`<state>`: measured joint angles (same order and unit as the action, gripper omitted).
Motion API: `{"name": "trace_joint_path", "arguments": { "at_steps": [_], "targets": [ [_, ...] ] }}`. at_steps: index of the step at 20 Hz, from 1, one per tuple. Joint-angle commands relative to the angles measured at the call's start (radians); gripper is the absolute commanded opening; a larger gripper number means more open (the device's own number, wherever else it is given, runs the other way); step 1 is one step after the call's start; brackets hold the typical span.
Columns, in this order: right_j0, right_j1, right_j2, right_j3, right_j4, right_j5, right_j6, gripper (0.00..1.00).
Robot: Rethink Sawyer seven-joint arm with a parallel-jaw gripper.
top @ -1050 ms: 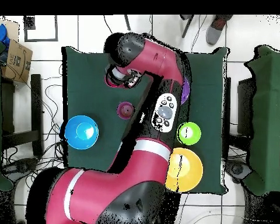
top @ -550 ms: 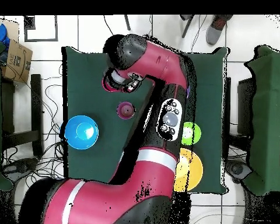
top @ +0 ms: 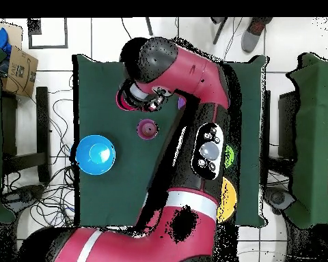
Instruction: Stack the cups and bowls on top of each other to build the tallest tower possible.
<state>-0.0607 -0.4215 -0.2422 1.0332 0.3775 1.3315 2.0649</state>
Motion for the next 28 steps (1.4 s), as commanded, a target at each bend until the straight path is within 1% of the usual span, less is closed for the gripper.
{"name": "trace_joint_path", "arguments": {
  "at_steps": [1,3,5,11,16,21,28],
  "targets": [
    [-0.021,-0.048,0.135,0.107,-0.115,0.108,-0.217,0.0],
    [-0.026,-0.045,0.134,0.104,-0.141,0.108,-0.226,0.0],
    [-0.032,-0.035,0.14,0.108,-0.153,0.086,-0.229,0.0],
    [-0.033,0.012,0.153,0.063,-0.21,0.051,-0.214,0.0],
    [-0.034,0.03,0.158,0.055,-0.256,0.019,-0.214,0.0],
    [-0.034,0.043,0.177,0.04,-0.275,0.001,-0.196,0.0],
    [-0.021,0.015,0.211,0.101,-0.277,-0.048,-0.161,0.0]
  ]
}}
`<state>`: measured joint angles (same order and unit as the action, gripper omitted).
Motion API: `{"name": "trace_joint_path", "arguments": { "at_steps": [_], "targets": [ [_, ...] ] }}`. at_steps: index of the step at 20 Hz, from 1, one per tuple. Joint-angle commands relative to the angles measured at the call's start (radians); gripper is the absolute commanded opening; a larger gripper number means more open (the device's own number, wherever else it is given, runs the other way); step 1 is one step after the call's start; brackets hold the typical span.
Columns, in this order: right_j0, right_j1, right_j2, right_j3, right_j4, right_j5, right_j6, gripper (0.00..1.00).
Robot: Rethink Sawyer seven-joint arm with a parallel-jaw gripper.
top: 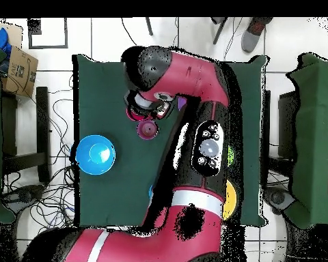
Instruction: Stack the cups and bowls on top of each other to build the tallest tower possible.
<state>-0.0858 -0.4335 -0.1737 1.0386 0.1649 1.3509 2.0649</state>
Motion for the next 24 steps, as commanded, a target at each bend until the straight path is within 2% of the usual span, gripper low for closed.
{"name": "trace_joint_path", "arguments": {
  "at_steps": [1,7,15,21,23,24],
  "targets": [
    [0.008,0.022,0.146,0.104,-0.064,-0.071,-0.156,0.0],
    [0.038,-0.02,0.154,0.173,-0.062,-0.109,-0.131,0.0],
    [0.064,-0.112,0.155,0.365,-0.061,-0.225,-0.124,0.0],
    [0.05,-0.184,0.167,0.509,-0.065,-0.299,-0.139,0.0],
    [0.032,-0.225,0.165,0.558,-0.07,-0.304,-0.155,0.0],
    [0.007,-0.22,0.166,0.547,-0.08,-0.296,-0.173,0.0]
  ]
}}
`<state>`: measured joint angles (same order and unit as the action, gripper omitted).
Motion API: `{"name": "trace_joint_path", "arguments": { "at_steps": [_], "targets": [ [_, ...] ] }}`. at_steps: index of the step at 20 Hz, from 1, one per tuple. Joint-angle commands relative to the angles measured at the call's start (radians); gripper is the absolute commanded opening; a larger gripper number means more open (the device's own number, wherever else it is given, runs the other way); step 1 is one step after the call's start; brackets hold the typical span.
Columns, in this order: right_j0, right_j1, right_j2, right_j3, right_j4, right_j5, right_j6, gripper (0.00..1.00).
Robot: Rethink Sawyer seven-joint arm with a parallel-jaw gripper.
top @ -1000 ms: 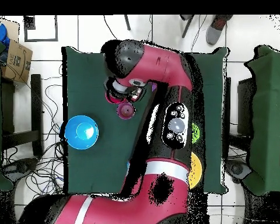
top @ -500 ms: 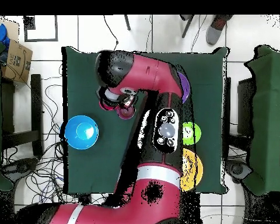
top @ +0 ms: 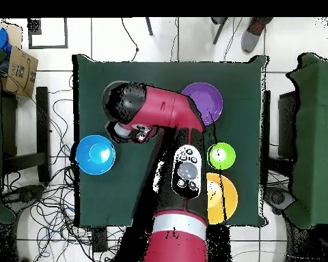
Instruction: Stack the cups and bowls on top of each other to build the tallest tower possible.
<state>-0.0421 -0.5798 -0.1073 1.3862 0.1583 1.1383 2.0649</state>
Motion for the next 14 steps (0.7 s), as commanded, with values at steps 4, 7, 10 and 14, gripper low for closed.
{"name": "trace_joint_path", "arguments": {
  "at_steps": [4,7,10,14],
  "targets": [
    [-0.088,-0.027,0.116,0.134,-0.102,-0.068,-0.198,0.0],
    [-0.112,0.004,0.128,0.085,-0.119,-0.057,-0.2,0.0],
    [-0.134,0.055,0.143,0.015,-0.138,-0.052,-0.193,0.0],
    [-0.161,0.109,0.159,-0.05,-0.151,-0.064,-0.165,0.0]
  ]
}}
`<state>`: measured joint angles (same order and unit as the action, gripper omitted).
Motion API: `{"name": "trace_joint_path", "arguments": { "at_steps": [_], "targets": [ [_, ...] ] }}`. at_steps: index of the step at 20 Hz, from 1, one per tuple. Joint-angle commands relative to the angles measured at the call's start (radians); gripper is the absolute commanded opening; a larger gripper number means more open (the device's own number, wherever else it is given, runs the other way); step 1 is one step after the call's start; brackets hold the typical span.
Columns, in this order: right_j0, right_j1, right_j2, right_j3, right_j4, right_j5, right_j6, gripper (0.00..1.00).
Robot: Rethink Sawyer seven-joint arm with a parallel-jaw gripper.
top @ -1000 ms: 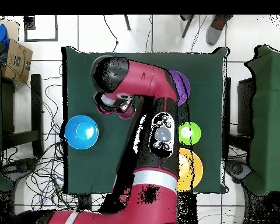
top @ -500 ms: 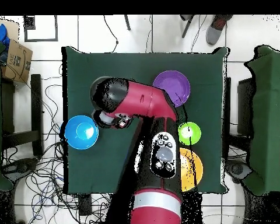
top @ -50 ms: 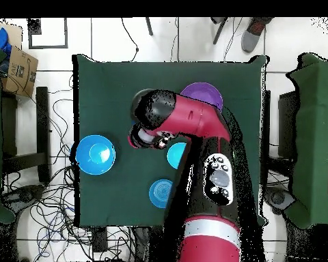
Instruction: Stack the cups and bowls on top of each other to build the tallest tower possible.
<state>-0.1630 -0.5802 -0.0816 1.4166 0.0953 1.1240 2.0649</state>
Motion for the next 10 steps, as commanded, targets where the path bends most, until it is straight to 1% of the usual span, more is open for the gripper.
{"name": "trace_joint_path", "arguments": {
  "at_steps": [1,2,3,4,10],
  "targets": [
    [-0.043,0.121,0.138,-0.097,-0.089,-0.048,-0.155,0.0],
    [-0.045,0.143,0.143,-0.128,-0.092,-0.042,-0.145,0.0],
    [-0.044,0.146,0.146,-0.129,-0.092,-0.044,-0.134,0.0],
    [-0.042,0.161,0.15,-0.159,-0.095,-0.031,-0.124,0.0],
    [-0.036,0.149,0.159,-0.149,-0.089,-0.023,-0.094,0.0]
  ]
}}
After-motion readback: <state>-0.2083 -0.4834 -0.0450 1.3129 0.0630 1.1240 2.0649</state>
